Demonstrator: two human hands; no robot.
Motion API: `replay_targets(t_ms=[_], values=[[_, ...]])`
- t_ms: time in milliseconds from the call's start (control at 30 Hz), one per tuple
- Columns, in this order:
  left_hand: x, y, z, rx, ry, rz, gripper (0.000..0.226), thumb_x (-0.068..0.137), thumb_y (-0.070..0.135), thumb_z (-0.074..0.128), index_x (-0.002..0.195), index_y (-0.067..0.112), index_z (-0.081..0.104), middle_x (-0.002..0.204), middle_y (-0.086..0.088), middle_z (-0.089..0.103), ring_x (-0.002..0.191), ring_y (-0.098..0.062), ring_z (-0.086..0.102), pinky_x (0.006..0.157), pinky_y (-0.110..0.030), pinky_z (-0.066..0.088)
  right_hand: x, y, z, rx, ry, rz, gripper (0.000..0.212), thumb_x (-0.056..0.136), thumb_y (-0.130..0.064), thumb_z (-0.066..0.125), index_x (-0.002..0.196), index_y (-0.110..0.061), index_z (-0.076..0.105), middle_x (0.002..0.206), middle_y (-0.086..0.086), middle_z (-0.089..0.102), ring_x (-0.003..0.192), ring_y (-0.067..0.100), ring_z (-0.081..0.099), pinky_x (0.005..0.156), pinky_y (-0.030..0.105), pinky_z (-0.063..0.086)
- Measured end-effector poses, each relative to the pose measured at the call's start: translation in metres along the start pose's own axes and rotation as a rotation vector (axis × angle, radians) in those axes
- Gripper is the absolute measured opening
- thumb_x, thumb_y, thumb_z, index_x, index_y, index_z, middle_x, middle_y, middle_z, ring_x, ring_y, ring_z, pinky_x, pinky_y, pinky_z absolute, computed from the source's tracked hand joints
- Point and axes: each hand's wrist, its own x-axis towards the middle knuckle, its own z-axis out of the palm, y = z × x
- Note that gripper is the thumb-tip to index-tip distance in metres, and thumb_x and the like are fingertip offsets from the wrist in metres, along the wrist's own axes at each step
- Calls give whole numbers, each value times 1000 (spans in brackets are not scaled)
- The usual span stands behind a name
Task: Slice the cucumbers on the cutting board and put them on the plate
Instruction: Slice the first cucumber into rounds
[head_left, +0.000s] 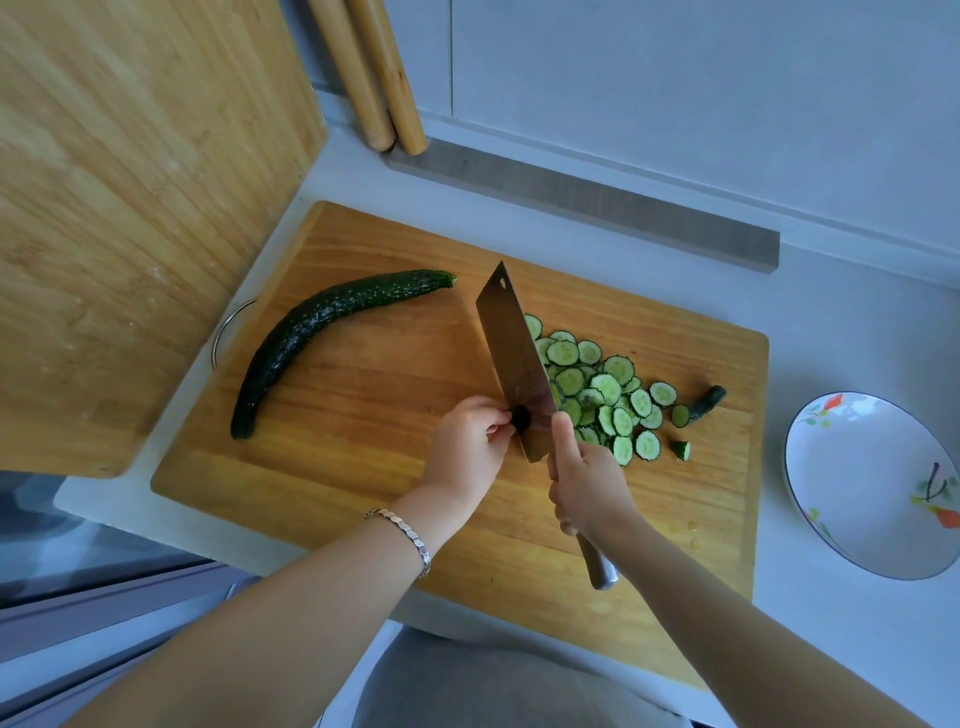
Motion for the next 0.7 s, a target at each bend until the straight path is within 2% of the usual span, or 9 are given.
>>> replay_targets(t_ms=[100,333,467,700], values=[[-1,1,2,-8,0,19,13,78,-6,66,89,-4,72,95,-13,67,82,-24,66,78,-21,52,-3,-1,-9,69,-11,30,58,93,-60,31,61,-13,35,44,-3,31,34,13,27,39,20,27],[-2,0,5,-44,22,-2,13,77,-6,68,89,-4,71,93,-14,67,80,-27,66,76,-31,56,-22,5,-24,43,-8,-16,54,93,-58,33,60,-14,33,43,-4,30,37,13,25,41,20,24],[-2,0,6,-56,27,-9,10,77,-5,68,86,-3,72,91,-14,66,79,-26,65,75,-31,57,-22,7,-23,-55,-7,-99,53,92,-58,32,63,-13,36,41,-6,33,40,13,30,47,25,27],[-2,1,5,-45,35,-2,9,77,-5,68,85,-3,72,91,-13,67,79,-24,66,75,-27,56,-21,6,-23,-80,-21,-93,55,90,-61,31,68,-11,37,48,-1,33,44,15,30,49,26,27]])
